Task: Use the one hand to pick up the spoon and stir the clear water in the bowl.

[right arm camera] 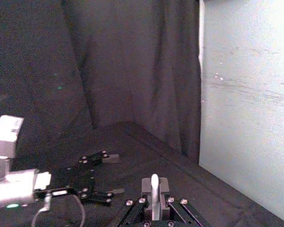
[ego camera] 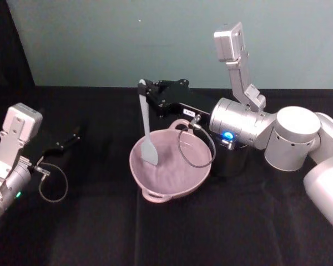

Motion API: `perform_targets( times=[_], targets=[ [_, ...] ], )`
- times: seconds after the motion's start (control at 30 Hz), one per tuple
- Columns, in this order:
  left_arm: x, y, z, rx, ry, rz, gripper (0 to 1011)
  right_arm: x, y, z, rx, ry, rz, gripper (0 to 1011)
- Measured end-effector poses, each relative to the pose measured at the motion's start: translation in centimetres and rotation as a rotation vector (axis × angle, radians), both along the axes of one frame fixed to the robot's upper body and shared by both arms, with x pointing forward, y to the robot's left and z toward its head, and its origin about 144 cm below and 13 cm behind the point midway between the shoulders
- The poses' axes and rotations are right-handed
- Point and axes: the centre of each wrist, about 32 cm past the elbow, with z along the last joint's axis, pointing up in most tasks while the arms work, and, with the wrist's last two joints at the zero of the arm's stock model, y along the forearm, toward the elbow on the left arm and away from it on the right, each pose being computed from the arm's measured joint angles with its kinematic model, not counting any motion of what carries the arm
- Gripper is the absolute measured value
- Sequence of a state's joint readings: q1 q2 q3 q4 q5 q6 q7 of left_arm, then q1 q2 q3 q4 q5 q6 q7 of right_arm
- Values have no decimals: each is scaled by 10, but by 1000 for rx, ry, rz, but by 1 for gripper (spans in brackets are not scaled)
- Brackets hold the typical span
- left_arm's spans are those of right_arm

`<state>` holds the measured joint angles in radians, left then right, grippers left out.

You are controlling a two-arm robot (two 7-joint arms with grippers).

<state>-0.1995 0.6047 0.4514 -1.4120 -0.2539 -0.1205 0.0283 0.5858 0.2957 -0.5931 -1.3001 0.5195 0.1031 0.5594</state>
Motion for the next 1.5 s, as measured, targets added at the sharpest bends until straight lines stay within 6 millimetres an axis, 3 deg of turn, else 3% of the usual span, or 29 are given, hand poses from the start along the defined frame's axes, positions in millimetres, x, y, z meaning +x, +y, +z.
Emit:
perform_targets(
  times=[0.43, 0.7, 0.9, 1.23, 1.5],
  targets=[
    [0, 0, 0, 0, 0, 0, 1011, 14, -23, 0, 12, 1, -94, 97],
    [0, 0, 0, 0, 0, 0, 1011, 3, -46, -3, 21, 3, -142, 98],
    [0, 0, 0, 0, 0, 0, 1011, -17, -59, -6, 24, 2, -158, 97],
    [0, 0, 0, 0, 0, 0, 1011, -37, -49, -5, 19, -2, -110, 98],
    [0, 0, 0, 0, 0, 0, 1011, -37, -19, -4, 11, -1, -21, 97]
  ],
)
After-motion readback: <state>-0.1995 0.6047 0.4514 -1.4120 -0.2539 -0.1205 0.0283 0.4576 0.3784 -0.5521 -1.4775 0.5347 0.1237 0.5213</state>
